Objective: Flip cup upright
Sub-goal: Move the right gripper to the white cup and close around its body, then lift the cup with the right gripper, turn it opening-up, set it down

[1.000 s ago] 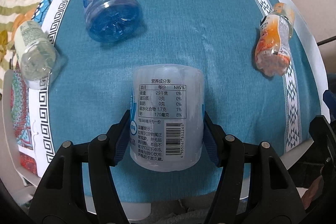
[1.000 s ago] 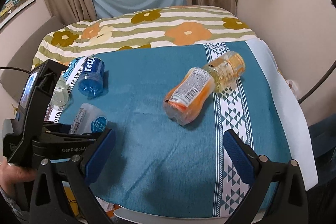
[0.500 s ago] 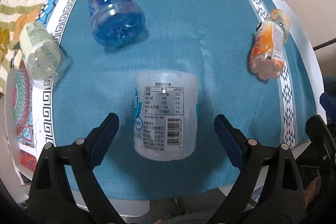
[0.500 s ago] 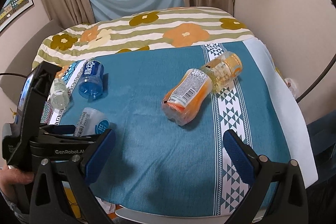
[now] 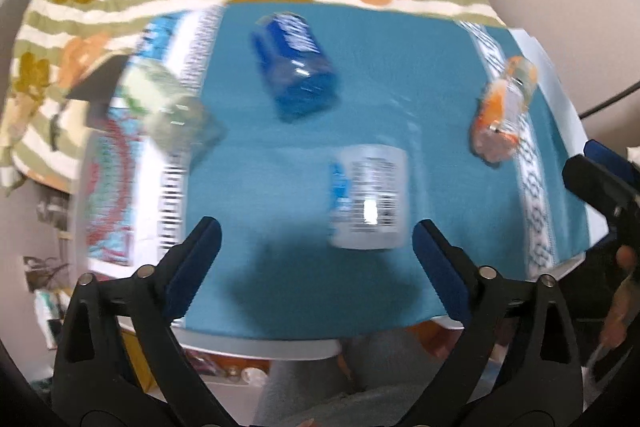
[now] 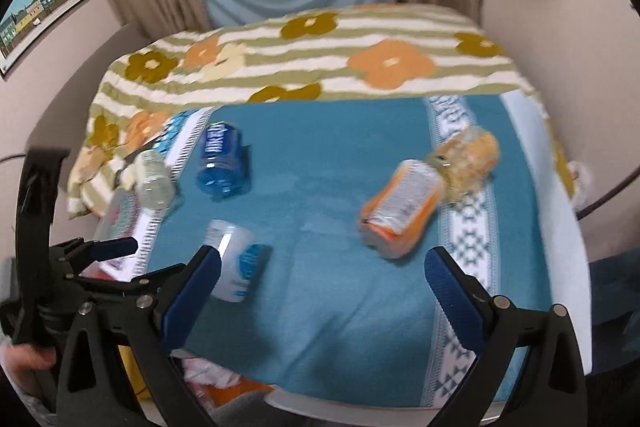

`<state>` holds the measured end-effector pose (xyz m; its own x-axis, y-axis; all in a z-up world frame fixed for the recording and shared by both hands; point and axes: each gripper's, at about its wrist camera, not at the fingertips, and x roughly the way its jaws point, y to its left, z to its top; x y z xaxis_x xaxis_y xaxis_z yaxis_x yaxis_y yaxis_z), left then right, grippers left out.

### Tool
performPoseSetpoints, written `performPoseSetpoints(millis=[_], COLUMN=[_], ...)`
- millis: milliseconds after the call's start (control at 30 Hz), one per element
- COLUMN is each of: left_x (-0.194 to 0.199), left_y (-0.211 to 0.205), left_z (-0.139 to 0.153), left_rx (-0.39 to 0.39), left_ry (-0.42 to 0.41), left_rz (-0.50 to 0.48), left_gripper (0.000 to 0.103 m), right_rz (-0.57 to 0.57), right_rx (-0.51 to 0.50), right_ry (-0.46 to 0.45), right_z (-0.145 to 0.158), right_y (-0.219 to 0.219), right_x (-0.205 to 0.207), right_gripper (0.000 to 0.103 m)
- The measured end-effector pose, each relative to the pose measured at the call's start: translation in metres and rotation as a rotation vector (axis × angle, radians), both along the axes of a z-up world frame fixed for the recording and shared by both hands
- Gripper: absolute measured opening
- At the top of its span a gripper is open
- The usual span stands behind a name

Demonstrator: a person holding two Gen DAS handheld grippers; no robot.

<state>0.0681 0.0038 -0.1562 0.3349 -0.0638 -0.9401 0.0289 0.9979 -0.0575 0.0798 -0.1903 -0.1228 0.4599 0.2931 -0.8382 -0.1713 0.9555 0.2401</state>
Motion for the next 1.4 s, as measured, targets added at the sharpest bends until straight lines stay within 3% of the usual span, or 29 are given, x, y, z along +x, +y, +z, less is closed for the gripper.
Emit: performPoseSetpoints(millis=[100, 233, 367, 533, 767, 1100, 1400], left_x=[-0.004, -0.010, -0.016, -0.015, -0.005, 0.008, 0.011], left_y=[0.024, 0.057, 0.075, 0.094, 0.120, 0.135, 0.133], left_z=[0.006, -0.003, -0.018, -0.039, -0.059, -0.063, -0.065], left_rx=[0.011, -0.047, -0.045, -0.044, -0.087, -0.140, -0.136], left_ry=[-0.019, -0.010, -0.003, 0.027, 0.064, 0.064, 0.072], left_rz=[0.029, 0.049, 0.045, 0.037, 0.081, 0.089, 0.073], left_gripper=[0.103, 0.103, 0.103, 0.103, 0.103, 0.103, 0.103], right_rz=[0.049, 0.100, 0.069, 0.038, -0.009, -0.040, -0.038], right_rx=[0.003, 0.046, 0.162, 0.186, 0.184, 0.185, 0.196], right_ry=[0.081, 0.207, 0.404, 0.544, 0.679, 0.734, 0.677], right_z=[-0.002, -0.021, -0.059, -0.090, -0.121, -0.131, -0.126], right_y=[0.017, 0.044, 0.066, 0.087, 0.097, 0.096, 0.096], right_x=[0.015, 0.035, 0.058, 0.076, 0.094, 0.099, 0.094], right_gripper=[0.102, 0.102, 0.102, 0.101, 0.082, 0.057, 0.052])
